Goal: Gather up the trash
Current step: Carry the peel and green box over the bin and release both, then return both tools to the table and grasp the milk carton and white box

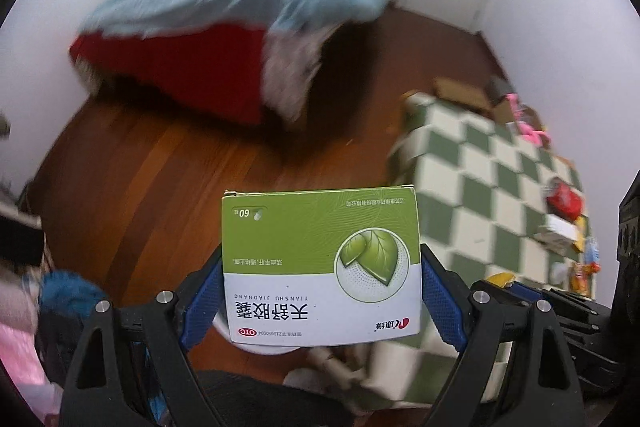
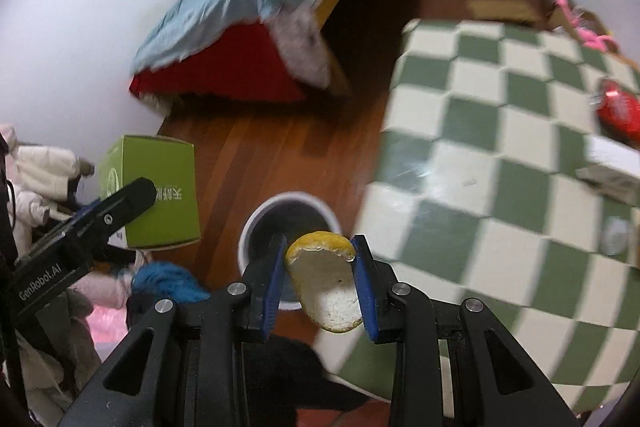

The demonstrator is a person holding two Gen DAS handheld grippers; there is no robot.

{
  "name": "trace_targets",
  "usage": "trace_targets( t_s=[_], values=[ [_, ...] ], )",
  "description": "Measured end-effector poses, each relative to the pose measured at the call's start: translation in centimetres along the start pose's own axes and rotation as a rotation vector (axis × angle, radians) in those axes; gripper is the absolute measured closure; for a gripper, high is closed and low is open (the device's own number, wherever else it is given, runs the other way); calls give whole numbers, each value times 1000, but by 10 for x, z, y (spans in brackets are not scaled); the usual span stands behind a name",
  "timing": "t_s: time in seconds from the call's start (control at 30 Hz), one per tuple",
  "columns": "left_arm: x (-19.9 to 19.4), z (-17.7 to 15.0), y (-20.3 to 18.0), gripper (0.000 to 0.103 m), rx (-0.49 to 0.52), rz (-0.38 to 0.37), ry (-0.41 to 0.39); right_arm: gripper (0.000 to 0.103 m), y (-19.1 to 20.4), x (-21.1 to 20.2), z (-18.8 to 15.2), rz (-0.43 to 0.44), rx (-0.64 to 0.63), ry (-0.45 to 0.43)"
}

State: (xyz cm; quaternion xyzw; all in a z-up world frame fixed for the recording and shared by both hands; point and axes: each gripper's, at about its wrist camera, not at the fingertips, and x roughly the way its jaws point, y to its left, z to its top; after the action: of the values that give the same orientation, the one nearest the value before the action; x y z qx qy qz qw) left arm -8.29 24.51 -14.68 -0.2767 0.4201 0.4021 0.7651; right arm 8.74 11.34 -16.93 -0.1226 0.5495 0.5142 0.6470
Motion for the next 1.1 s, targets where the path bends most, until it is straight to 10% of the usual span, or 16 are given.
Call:
trace_targets(
  t_s=[0.4,0.67,0.77,1.1],
  values=[
    [153,-41,131,9,-275,-15,314,69,53,196,-2,-60,-10,287],
    [167,-57,167,0,-340,37,340,67,62,274,-6,-115,-25,395],
    [163,-57,171,0,-326,106,320,39,65,290,-7,-127,-39,425],
    [131,-61,167,0,-283,204,250,5,77,271,-10,-200,-158,417]
  ],
)
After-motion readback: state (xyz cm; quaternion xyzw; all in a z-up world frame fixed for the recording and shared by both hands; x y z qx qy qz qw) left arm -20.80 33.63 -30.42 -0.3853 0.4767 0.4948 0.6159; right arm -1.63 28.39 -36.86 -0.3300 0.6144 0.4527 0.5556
